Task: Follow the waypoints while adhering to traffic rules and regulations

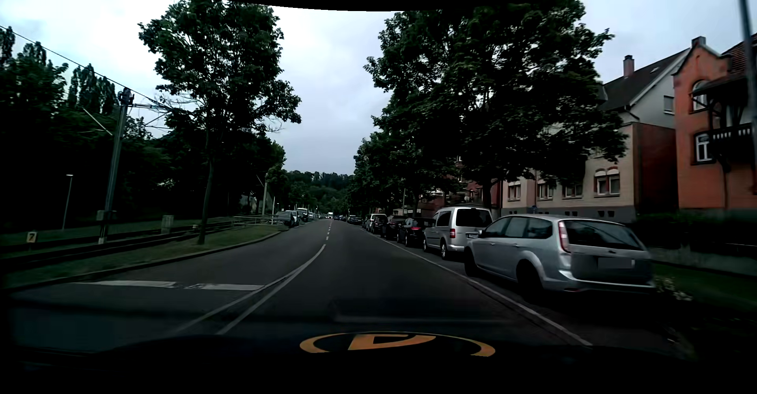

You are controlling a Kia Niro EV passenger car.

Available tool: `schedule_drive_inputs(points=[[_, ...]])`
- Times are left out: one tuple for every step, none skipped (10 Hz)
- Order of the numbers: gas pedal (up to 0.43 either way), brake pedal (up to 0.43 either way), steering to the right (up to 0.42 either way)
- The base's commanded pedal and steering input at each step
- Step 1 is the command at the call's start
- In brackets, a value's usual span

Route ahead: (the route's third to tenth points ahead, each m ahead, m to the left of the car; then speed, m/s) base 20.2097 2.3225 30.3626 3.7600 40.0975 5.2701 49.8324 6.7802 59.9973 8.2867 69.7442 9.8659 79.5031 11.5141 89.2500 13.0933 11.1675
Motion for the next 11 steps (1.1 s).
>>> schedule_drive_inputs(points=[[0.189, 0.0, -0.051], [0.189, 0.0, -0.05], [0.189, 0.0, -0.05], [0.189, 0.0, -0.05], [0.189, 0.0, -0.05], [0.189, 0.0, -0.048], [0.189, 0.0, -0.043], [0.177, 0.0, -0.037], [0.169, 0.0, -0.032], [0.157, 0.0, -0.026], [0.15, 0.0, -0.02]])
